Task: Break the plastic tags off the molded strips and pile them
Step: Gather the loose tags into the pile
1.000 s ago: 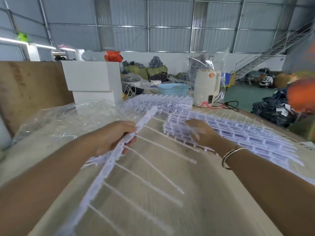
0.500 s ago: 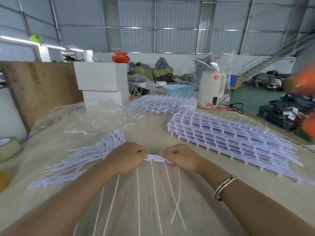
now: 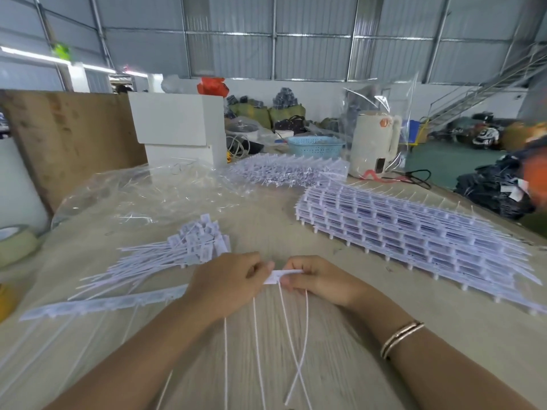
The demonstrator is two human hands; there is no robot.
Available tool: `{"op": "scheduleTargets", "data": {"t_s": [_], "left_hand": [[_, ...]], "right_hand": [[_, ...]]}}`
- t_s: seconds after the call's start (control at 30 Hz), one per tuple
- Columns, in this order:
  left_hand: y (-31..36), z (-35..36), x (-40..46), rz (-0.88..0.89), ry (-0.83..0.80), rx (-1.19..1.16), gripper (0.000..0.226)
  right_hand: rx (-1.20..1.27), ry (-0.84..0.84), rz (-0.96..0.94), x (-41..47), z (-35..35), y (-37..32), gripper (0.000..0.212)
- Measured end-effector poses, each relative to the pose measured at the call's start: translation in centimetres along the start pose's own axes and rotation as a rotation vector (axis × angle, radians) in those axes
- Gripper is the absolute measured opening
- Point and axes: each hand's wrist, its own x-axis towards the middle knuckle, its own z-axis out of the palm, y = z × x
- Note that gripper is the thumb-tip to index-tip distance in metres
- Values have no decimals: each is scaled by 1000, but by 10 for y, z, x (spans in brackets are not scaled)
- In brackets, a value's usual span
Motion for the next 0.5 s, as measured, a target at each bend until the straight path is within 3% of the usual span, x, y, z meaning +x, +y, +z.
{"op": "scheduleTargets", "data": {"t_s": [0.1, 0.2, 0.37, 0.5], "left_hand": [[1, 7, 0, 59, -102, -84, 44], [0, 7, 4, -15, -145, -363, 47], [1, 2, 4, -90, -66, -709, 42], [1, 0, 1, -62, -60, -799, 43]], "right_hand": [[-6, 17, -17, 0, 4, 1, 21], [32, 108, -98, -2, 5, 2, 13], [82, 284, -228, 1, 17, -3, 10], [134, 342, -232, 2, 20, -6, 12]]}}
